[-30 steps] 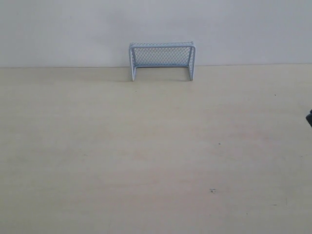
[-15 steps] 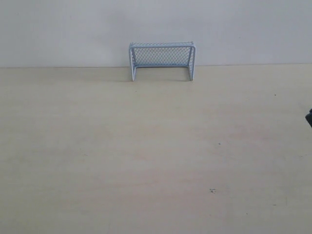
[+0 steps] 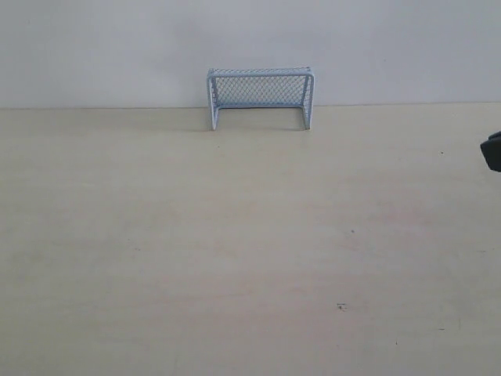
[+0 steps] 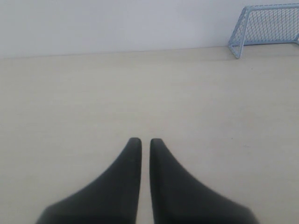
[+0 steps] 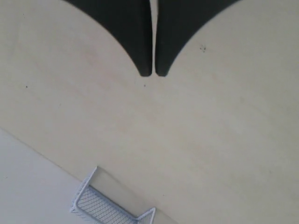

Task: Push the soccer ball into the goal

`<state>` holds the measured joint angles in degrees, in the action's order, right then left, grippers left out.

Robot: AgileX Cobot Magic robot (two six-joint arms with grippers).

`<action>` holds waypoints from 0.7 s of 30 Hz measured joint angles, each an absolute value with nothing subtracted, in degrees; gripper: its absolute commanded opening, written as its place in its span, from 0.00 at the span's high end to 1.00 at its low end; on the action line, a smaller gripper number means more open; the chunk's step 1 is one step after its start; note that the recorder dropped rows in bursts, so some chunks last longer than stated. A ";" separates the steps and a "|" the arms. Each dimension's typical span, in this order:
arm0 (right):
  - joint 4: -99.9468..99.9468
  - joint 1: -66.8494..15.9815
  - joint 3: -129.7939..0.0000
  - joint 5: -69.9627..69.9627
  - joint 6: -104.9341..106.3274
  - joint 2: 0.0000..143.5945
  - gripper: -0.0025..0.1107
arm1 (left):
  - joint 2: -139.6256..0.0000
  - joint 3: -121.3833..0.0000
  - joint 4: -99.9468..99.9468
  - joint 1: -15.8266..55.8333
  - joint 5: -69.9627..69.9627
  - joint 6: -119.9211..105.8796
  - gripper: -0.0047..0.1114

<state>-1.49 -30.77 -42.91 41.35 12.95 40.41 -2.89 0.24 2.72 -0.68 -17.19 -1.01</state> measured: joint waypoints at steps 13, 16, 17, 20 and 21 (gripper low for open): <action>1.50 -26.26 -34.65 32.41 12.73 31.18 0.98 | -2.89 0.24 2.72 -0.68 -17.19 -1.01 0.91; 1.90 -25.01 -33.12 32.01 12.73 28.88 0.98 | -2.89 0.24 2.72 -0.68 -17.19 -1.01 0.91; 1.90 -24.56 -32.55 31.73 12.73 28.11 0.98 | -2.89 0.24 2.72 -0.68 -17.19 -1.01 0.91; 2.29 -22.66 -30.05 29.58 12.73 25.47 0.98 | -2.89 0.24 2.72 -0.68 -17.19 -1.01 0.91; 2.51 -21.69 -28.62 28.35 12.36 24.07 0.98 | -2.89 0.24 2.72 -0.68 -17.19 -1.01 0.91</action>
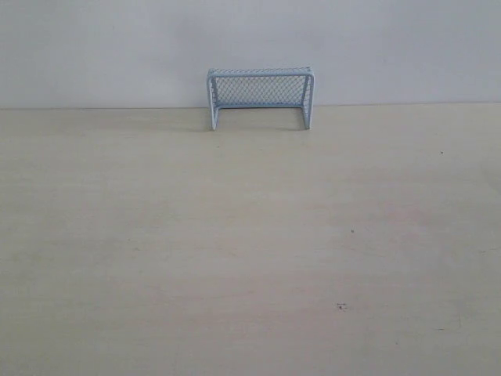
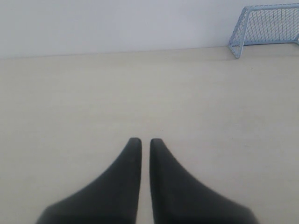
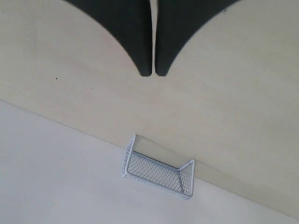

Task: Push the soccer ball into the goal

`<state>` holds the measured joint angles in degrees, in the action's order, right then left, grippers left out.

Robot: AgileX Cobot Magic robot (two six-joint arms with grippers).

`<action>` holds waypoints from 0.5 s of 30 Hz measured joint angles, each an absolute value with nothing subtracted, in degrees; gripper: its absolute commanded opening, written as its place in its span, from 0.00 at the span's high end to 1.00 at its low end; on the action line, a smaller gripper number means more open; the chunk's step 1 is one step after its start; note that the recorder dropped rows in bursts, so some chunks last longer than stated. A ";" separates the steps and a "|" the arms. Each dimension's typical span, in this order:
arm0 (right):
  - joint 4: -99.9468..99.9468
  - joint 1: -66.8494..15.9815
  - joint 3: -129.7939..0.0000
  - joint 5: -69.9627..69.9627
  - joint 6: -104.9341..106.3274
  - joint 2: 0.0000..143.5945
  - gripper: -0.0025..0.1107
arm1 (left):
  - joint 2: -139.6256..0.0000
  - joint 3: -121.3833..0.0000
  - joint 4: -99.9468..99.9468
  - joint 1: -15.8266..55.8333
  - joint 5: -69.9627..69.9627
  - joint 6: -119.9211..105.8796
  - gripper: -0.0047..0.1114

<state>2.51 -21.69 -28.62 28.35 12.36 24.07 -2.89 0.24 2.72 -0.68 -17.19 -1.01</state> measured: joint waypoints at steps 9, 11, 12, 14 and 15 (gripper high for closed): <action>5.30 -15.81 -21.09 23.35 12.08 16.66 0.98 | -2.89 0.24 2.72 -0.68 -17.19 -1.01 0.91; 5.52 -14.60 -20.10 22.45 11.93 15.42 0.98 | -2.89 0.24 2.72 -0.68 -17.19 -1.01 0.91; 5.66 -14.05 -19.80 22.34 11.93 14.94 0.98 | -2.89 0.24 2.72 -0.68 -17.19 -1.01 0.91; 6.35 -13.26 -19.31 22.02 11.93 14.12 0.98 | -2.89 0.24 2.72 -0.68 -17.19 -1.01 0.91; 6.65 -12.91 -19.07 21.93 11.93 13.70 0.98 | -2.89 0.24 2.72 -0.68 -17.19 -1.01 0.91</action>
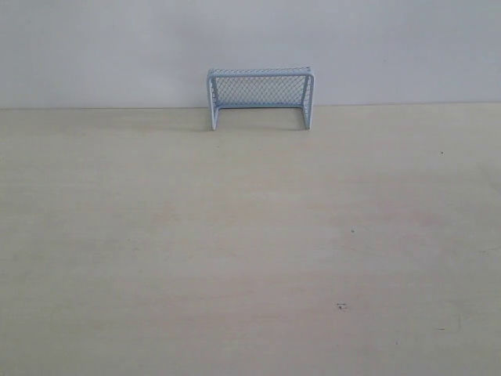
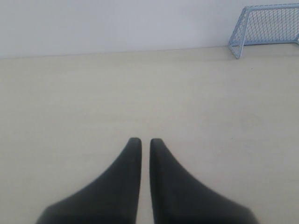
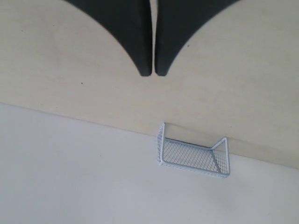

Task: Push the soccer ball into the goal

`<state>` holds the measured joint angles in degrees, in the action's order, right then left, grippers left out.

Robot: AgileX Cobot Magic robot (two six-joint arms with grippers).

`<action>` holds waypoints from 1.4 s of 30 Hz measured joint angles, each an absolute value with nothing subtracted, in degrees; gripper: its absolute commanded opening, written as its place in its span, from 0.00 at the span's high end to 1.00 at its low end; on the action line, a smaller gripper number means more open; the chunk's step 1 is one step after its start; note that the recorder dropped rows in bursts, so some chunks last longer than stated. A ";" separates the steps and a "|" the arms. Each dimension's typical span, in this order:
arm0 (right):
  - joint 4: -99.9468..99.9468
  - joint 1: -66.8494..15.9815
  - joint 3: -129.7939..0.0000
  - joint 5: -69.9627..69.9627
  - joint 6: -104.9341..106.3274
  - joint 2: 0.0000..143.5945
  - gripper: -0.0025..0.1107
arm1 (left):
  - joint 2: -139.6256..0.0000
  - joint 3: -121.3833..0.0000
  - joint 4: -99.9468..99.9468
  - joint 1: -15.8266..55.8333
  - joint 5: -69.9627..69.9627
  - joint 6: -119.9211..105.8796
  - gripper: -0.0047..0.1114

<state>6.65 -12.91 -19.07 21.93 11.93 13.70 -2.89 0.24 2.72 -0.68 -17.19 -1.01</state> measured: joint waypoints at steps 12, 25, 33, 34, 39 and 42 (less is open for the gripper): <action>8.41 -8.71 -12.82 18.30 10.30 9.77 0.98 | -2.89 0.24 2.72 -0.68 -17.19 -1.01 0.91; 11.72 -5.24 -3.03 11.73 8.88 3.63 0.98 | -2.89 0.24 2.72 -0.68 -17.19 -1.01 0.91; 12.59 -3.16 -0.31 11.47 8.88 0.49 0.98 | -2.89 0.24 2.72 -0.68 -17.19 -1.01 0.91; 12.59 -3.05 -0.28 11.81 8.88 0.49 0.98 | -2.89 0.24 2.72 -0.68 -17.19 -1.01 0.91; 12.59 -2.93 -0.28 12.02 8.88 0.39 0.98 | -2.89 0.24 2.72 -0.68 -17.19 -1.01 0.91; 12.59 -2.93 -0.28 12.02 8.75 0.39 0.98 | -2.89 0.24 2.72 -0.68 -17.19 -1.01 0.91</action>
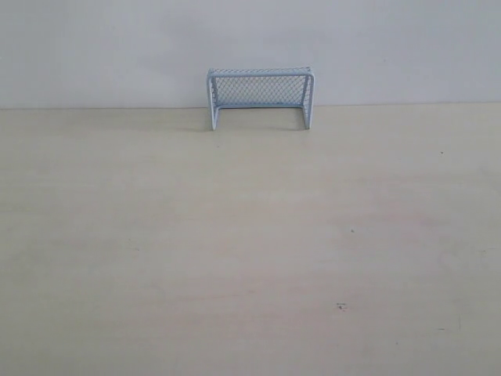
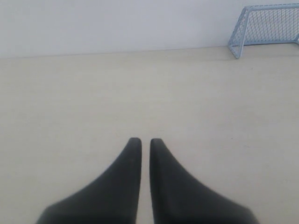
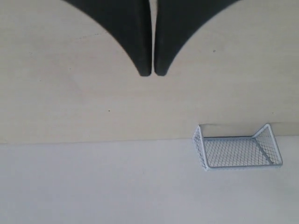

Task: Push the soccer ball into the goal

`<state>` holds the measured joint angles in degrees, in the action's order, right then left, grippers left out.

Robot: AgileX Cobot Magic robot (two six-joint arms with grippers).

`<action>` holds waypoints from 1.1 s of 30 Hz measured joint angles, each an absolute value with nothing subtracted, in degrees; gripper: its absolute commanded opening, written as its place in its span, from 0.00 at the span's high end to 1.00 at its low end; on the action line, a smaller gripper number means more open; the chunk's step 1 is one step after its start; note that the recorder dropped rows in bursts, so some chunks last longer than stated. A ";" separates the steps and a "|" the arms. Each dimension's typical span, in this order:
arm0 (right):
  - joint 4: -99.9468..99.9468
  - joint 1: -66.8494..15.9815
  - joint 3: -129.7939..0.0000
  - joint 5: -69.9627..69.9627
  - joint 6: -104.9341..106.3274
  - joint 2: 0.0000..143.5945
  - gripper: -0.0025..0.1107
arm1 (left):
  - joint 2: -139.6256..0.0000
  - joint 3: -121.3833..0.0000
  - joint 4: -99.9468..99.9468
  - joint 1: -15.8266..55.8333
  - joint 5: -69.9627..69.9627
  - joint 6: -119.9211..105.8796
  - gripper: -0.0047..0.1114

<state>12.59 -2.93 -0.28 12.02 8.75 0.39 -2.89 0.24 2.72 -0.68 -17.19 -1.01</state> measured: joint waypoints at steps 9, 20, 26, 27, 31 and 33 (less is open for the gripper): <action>13.20 -2.93 -0.28 15.42 6.73 0.27 0.98 | -2.89 0.24 2.72 -0.68 -17.19 -1.01 0.91; 10.64 -2.93 0.03 18.87 9.07 0.27 0.98 | -2.89 0.24 2.72 -0.68 -17.19 -1.01 0.91; 10.35 -2.82 0.03 18.87 8.15 0.27 0.98 | -2.89 0.24 2.72 -0.68 -17.19 -1.01 0.91; 10.24 -2.57 0.03 18.87 7.70 0.27 0.98 | -2.89 0.24 2.72 -0.68 -17.19 -1.01 0.91; 10.11 -2.10 0.03 18.87 6.58 0.27 0.98 | -2.89 0.24 2.72 -0.68 -17.19 -1.01 0.91; 10.11 -2.10 0.03 18.87 6.33 0.27 0.98 | -2.89 0.24 2.72 -0.68 -17.19 -1.01 0.91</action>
<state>10.11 -2.10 0.03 18.87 6.33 0.27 -2.89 0.24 2.72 -0.68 -17.19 -1.01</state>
